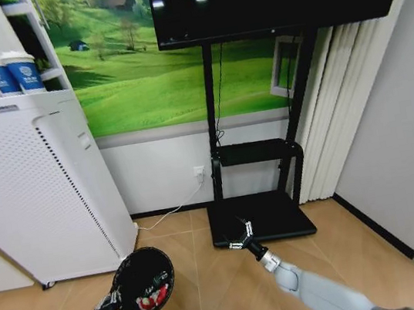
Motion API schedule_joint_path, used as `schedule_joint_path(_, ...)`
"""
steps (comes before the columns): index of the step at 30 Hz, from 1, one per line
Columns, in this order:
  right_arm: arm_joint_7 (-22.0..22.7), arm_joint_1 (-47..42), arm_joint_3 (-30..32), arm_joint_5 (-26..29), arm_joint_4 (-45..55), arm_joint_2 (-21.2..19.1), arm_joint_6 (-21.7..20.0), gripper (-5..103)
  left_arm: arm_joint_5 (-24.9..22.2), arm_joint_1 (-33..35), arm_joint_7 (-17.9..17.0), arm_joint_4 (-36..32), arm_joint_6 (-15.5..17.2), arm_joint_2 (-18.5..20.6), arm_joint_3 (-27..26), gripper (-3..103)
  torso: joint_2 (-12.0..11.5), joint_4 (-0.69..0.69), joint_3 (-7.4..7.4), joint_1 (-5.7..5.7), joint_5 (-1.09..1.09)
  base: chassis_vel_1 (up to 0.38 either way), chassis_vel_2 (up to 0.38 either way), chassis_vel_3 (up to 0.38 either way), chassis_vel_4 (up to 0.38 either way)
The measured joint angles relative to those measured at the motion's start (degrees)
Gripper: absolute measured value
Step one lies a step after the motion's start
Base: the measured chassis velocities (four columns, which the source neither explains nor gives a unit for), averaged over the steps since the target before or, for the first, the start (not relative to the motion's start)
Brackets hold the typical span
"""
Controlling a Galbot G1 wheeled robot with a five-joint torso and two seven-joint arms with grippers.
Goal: Pick up the trash bin and place the garbage on the floor into it.
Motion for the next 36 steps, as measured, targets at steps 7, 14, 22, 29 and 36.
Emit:
schedule_joint_path(7,1.7,-1.1,0.9,-4.4,0.1,-0.6,0.0,100,1.5,2.1,0.1,-0.9,-0.1,-2.0,-0.7,6,0.0,0.01,0.0,0.0,-0.02,0.338,-0.194,-0.343,0.198)
schedule_joint_path(14,3.9,-1.6,0.8,-8.1,-1.5,1.3,0.0,100,3.0,3.5,0.9,-0.9,-0.3,-4.4,-0.8,6,0.0,0.01,-0.02,-0.03,0.03,0.429,-0.172,-0.436,0.185)
schedule_joint_path(22,5.4,-1.6,0.9,-8.1,-3.2,2.5,0.0,100,2.8,4.0,0.7,-0.6,-0.6,-5.6,-1.2,6,0.0,-0.01,0.0,-0.01,-0.02,0.245,0.179,-0.269,-0.156)
schedule_joint_path(29,5.3,-1.4,1.0,-7.8,-3.3,2.6,0.0,100,3.2,6.7,1.1,-1.5,-0.9,-7.1,-2.2,6,0.0,0.01,0.01,0.02,-0.01,0.022,0.116,-0.003,-0.103)
schedule_joint_path(36,5.2,-2.0,1.7,-9.4,-3.2,2.4,0.0,100,4.1,8.4,1.9,-1.8,-1.3,-8.1,-2.4,6,0.0,-0.02,0.0,0.01,-0.02,-0.035,-0.06,0.034,0.052)
